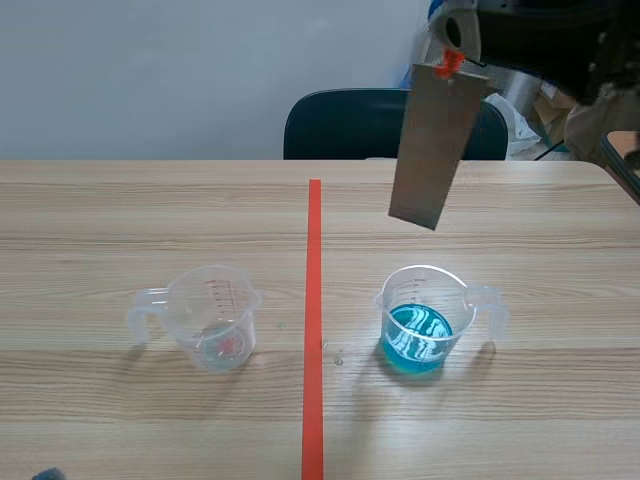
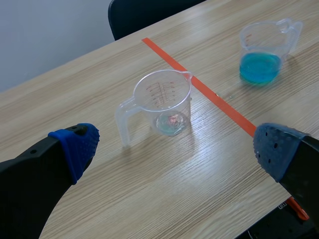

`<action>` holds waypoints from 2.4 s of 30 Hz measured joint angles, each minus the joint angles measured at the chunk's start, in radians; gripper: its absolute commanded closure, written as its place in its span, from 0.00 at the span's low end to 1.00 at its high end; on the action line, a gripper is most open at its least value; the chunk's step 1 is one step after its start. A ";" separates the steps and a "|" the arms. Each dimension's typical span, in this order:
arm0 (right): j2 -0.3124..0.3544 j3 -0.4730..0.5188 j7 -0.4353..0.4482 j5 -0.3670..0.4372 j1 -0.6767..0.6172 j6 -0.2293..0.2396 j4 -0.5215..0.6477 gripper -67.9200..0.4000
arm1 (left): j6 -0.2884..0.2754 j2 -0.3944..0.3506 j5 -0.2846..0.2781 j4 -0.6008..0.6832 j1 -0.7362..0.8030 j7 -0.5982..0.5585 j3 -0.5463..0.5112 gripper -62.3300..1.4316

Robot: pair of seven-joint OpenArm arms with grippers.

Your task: Do the redox reaction experiment

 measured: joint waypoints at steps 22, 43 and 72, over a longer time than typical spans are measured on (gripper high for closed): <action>-0.351 -0.389 -0.406 0.216 0.406 0.000 -0.024 0.99 | 0.000 0.000 0.002 0.000 0.000 0.000 0.000 0.00; -0.685 -0.497 -0.559 0.214 0.494 -0.001 -0.310 0.99 | 0.000 0.000 0.002 0.000 0.000 0.024 0.000 0.00; -0.753 -0.523 -0.606 0.215 0.494 -0.001 -0.343 0.99 | 0.000 0.000 0.002 0.000 0.000 0.024 0.000 0.00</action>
